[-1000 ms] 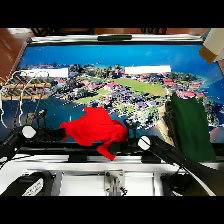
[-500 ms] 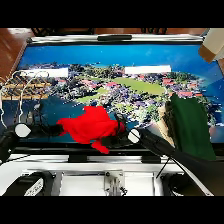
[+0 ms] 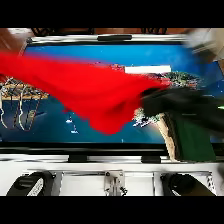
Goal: Fold the shirts.
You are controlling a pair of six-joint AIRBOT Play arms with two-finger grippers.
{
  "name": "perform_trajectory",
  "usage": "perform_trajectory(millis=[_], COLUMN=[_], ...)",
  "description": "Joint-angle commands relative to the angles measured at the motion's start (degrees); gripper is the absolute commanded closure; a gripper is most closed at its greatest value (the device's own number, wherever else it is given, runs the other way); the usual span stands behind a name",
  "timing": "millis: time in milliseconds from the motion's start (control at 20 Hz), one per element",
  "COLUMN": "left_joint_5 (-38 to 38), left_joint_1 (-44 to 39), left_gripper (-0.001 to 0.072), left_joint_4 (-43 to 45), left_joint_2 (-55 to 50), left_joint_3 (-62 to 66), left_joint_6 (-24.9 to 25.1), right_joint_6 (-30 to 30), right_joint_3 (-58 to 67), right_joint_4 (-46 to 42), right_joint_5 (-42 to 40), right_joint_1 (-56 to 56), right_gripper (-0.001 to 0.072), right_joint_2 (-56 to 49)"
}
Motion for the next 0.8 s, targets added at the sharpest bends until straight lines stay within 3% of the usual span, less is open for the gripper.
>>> perform_trajectory(millis=[0, 150, 400, 750], left_joint_5=[5.35, 4.66, -5.86, -17.0], left_joint_1=[0.04, 0.04, 0.02, 0.02], left_gripper=[0.0669, 0.0669, 0.0669, 0.0666], left_joint_4=[3.21, 3.15, 2.51, -1.25], left_joint_2=[6.19, 9.09, 9.07, 9.07], left_joint_3=[14.43, 15.93, 14.86, -1.33], left_joint_6=[-3.17, -5.05, -6.14, -6.14], right_joint_6=[5.18, 6.14, 4.37, 1.92], right_joint_3=[9.38, 9.97, 9.94, 9.88], right_joint_4=[-9.27, -9.05, -10.12, -23.23], right_joint_5=[-6.45, -6.93, -4.68, -0.7], right_joint_1=[-1.16, -1.16, -1.16, -1.18], right_gripper=[0.0647, 0.0647, 0.0647, 0.0646], right_joint_2=[10.67, 14.29, 12.0, -5.84])
